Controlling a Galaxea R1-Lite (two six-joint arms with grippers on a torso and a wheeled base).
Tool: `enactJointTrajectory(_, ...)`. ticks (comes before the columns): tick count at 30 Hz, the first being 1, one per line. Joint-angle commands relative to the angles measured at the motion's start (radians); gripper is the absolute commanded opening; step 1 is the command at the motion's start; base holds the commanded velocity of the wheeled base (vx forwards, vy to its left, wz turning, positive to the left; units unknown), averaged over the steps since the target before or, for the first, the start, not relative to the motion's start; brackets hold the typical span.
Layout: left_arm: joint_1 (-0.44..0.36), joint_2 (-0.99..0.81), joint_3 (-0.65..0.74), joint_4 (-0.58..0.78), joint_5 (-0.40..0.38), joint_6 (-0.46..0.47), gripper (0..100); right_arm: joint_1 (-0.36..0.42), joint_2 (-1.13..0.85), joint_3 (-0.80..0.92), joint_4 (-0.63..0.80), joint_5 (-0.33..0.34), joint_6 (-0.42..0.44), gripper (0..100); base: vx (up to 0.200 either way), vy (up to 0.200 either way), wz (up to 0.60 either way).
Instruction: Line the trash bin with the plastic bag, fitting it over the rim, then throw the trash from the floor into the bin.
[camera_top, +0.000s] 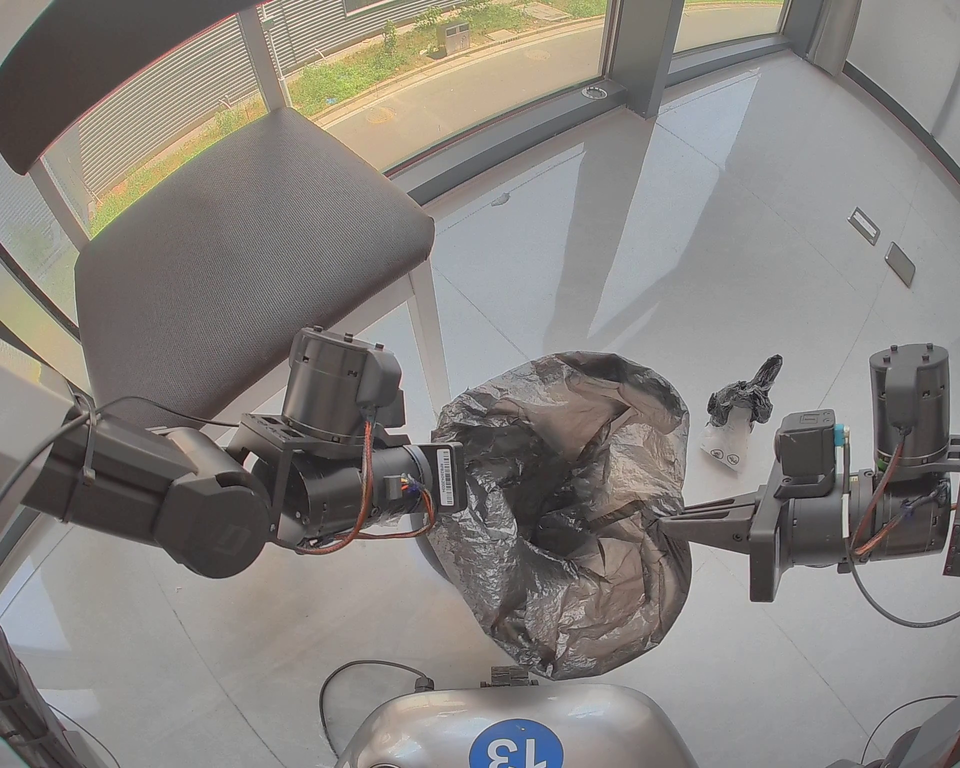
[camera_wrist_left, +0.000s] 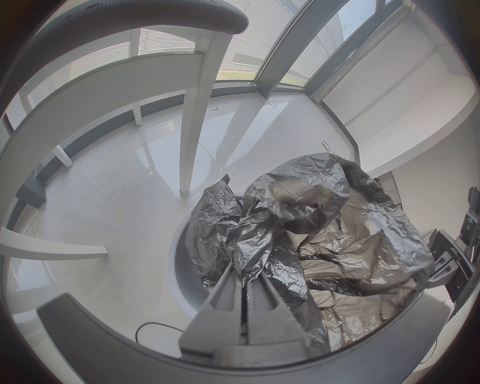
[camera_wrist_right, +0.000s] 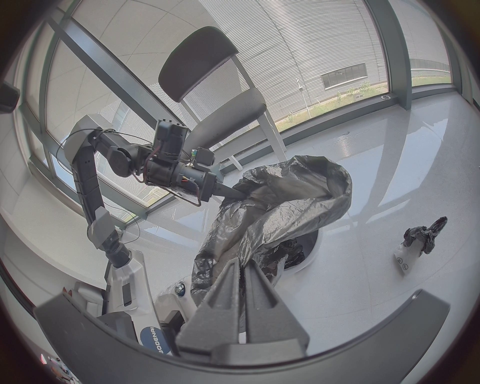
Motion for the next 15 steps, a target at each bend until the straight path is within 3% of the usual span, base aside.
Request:
enactJointTrajectory(1,0.004,0.028,-0.03,0.001,0.003,-0.003,0,0.004,-0.062,-0.058,0.068,0.001,0.002,0,0.0,0.0,0.0)
enactJointTrajectory(15,0.033,0.08,-0.026,0.012,0.006,-0.001,0,0.024,-0.036,-0.069,0.106,-0.001,0.002,0,0.0,0.0,0.0)
